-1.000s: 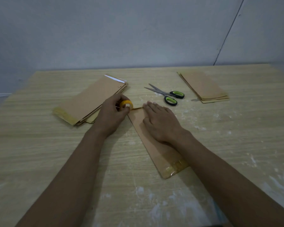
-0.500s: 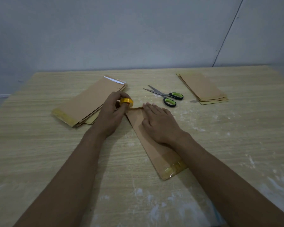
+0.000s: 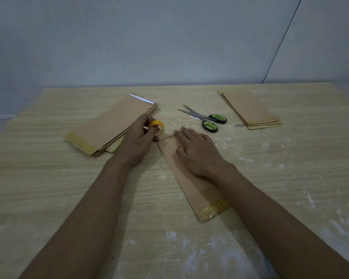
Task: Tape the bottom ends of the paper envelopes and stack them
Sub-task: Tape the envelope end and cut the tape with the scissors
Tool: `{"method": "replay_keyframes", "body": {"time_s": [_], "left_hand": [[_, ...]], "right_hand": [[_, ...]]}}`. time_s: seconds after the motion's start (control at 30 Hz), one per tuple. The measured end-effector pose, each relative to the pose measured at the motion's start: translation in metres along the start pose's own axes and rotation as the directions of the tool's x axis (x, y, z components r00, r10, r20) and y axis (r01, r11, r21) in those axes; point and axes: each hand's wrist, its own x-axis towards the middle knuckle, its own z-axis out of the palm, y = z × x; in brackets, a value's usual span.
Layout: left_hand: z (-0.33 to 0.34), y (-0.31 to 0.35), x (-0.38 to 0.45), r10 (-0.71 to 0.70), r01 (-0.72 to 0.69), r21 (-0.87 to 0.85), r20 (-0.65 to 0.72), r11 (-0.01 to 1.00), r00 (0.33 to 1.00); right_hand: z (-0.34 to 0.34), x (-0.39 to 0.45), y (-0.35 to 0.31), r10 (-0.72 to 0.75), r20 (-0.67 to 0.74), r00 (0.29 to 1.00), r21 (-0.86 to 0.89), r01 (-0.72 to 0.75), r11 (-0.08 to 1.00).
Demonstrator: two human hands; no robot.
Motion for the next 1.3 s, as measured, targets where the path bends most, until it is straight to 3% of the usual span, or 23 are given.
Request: {"method": "replay_keyframes", "body": {"time_s": [0.33, 0.47, 1.0, 1.3], "left_hand": [[-0.003, 0.003, -0.005, 0.092, -0.080, 0.164, -0.061, 0.983, 0.994], [-0.005, 0.001, -0.005, 0.115, -0.101, 0.193, -0.063, 0.976, 0.991], [-0.004, -0.001, -0.002, 0.132, -0.119, 0.139, -0.090, 0.983, 0.987], [-0.004, -0.001, -0.003, 0.089, -0.075, 0.141, -0.097, 0.987, 0.991]], "right_hand": [[0.000, 0.000, -0.001, -0.013, -0.012, 1.000, 0.003, 0.013, 1.000], [-0.002, -0.001, -0.003, -0.013, -0.090, 0.996, 0.042, 0.016, 0.999], [-0.004, -0.003, -0.015, -0.002, -0.064, 0.998, 0.100, 0.009, 0.995], [-0.005, -0.003, -0.026, 0.017, -0.053, 0.998, -0.015, -0.018, 1.000]]}}
